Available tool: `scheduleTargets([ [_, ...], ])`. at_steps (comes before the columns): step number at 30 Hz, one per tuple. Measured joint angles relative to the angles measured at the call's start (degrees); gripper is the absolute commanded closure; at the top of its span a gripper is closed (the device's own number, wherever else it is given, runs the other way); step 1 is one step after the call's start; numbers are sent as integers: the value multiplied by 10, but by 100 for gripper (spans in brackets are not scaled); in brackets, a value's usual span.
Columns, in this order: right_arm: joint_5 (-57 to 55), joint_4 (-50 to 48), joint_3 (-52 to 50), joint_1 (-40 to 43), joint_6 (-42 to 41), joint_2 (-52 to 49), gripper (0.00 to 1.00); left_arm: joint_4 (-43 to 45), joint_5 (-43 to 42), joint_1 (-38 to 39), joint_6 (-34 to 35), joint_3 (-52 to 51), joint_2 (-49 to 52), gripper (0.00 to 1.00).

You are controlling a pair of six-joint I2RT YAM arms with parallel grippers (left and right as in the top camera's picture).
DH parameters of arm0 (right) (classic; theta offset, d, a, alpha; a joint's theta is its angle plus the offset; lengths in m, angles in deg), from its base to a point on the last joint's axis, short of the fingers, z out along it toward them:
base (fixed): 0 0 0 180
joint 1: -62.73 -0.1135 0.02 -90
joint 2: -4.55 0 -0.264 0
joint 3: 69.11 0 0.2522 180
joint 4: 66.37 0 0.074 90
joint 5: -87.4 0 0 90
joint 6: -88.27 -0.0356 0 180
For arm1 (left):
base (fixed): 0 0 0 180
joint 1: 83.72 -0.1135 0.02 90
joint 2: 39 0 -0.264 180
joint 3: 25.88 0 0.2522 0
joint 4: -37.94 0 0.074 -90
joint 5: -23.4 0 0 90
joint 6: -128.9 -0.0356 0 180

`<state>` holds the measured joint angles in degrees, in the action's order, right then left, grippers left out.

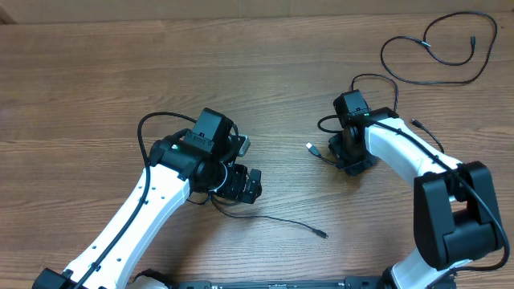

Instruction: Untangle cables

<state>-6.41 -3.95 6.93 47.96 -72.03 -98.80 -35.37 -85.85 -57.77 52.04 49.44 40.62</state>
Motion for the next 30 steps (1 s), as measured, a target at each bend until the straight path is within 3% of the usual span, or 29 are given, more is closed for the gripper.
scheduleTargets([
  [20, 0, 4, 0, -18, 0, -11, 58, 0, 0, 0, 0, 0, 0, 0],
  [24, 0, 2, 0, -18, 0, -19, 66, 0, 0, 0, 0, 0, 0, 1],
  [30, 0, 7, 0, -18, -2, -20, 96, 0, 0, 0, 0, 0, 0, 0],
])
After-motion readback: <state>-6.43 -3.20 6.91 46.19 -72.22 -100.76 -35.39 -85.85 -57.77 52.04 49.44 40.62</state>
